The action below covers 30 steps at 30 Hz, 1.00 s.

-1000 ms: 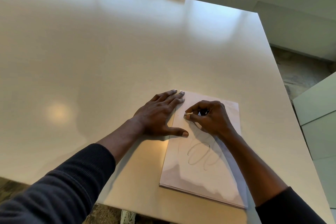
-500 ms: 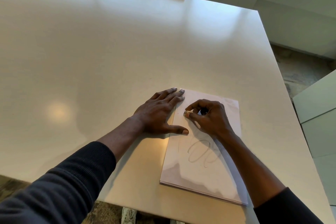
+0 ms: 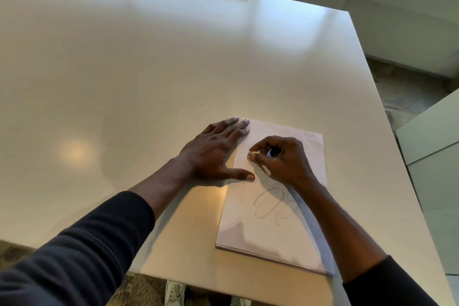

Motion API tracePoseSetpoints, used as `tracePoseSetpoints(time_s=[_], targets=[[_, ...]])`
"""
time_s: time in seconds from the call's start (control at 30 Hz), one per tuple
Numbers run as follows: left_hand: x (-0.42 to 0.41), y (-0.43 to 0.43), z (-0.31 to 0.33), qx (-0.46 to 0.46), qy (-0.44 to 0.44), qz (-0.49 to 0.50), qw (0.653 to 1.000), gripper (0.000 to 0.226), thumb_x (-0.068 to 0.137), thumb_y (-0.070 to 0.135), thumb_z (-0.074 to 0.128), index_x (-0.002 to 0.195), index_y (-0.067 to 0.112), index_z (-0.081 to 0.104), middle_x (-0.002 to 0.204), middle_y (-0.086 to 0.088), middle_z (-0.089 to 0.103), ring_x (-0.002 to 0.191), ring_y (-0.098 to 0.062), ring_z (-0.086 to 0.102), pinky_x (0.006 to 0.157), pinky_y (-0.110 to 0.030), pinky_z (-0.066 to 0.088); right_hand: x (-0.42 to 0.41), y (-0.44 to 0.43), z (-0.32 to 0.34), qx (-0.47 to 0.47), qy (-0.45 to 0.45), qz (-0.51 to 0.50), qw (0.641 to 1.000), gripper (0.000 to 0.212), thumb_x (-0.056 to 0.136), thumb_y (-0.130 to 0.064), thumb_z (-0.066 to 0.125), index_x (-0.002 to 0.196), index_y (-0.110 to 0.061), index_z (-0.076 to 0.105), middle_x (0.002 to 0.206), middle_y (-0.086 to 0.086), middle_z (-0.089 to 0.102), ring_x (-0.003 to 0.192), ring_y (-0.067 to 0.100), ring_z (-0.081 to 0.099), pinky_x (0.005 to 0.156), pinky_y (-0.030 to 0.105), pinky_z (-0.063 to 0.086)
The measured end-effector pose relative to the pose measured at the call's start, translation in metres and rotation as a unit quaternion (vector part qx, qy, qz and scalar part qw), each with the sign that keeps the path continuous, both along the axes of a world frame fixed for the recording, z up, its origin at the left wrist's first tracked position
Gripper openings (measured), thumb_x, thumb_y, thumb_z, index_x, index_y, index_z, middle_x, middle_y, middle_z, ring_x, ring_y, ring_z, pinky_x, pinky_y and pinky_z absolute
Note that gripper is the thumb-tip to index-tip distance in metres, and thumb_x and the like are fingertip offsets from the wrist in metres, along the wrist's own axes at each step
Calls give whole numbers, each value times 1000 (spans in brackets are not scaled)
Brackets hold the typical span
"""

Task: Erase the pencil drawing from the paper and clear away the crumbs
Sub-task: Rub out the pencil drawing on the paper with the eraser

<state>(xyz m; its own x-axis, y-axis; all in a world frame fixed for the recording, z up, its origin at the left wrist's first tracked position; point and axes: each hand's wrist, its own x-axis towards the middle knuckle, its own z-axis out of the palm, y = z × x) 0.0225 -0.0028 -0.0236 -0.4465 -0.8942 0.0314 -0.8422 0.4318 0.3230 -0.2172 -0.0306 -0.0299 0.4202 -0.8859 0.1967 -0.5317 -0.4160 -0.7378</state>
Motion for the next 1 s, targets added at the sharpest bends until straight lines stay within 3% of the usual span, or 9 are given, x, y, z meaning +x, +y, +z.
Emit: tracePoseSetpoints(time_s=[0.27, 0.4, 0.6, 0.83, 1.0], targets=[[-1, 2, 3, 0, -11, -4, 1000, 121, 80, 99, 44, 169, 21, 19, 180, 8, 4, 165, -10, -6, 134, -40, 10, -1, -2, 1, 14, 17, 13, 1000, 12, 85, -33, 88, 95, -30, 82, 77, -9, 74, 64, 17, 65, 63, 42, 56], [-1, 5, 6, -1, -10, -6, 1000, 121, 81, 97, 45, 169, 19, 18, 180, 6, 2, 165, -12, -7, 135, -42, 10, 0, -2, 0, 9, 14, 8, 1000, 21, 82, -49, 80, 96, -33, 81, 78, -11, 73, 63, 16, 63, 62, 39, 55], [0, 18, 12, -4, -58, -50, 997, 131, 76, 101, 43, 171, 17, 12, 179, 1, -14, 161, -13, -27, 133, -37, -10, 0, -1, 0, -2, 23, 6, 1000, 14, 87, -31, 88, 98, -26, 82, 77, -12, 73, 62, 11, 61, 61, 30, 51], [7, 30, 9, 68, -63, -79, 993, 142, 71, 101, 54, 171, 20, -8, 176, 6, -25, 158, -6, -32, 133, -38, -14, 0, 0, 1, 4, 25, -4, 1000, 14, 87, -30, 89, 98, -26, 82, 78, -10, 74, 60, 9, 60, 61, 31, 51], [8, 30, 9, 84, -71, -86, 990, 148, 64, 107, 46, 169, 22, -17, 174, 9, -31, 156, -6, -36, 132, -39, -15, 1, 3, 3, 1, 29, -10, 1000, 14, 87, -31, 89, 98, -27, 82, 77, -12, 73, 61, 10, 61, 63, 34, 54]])
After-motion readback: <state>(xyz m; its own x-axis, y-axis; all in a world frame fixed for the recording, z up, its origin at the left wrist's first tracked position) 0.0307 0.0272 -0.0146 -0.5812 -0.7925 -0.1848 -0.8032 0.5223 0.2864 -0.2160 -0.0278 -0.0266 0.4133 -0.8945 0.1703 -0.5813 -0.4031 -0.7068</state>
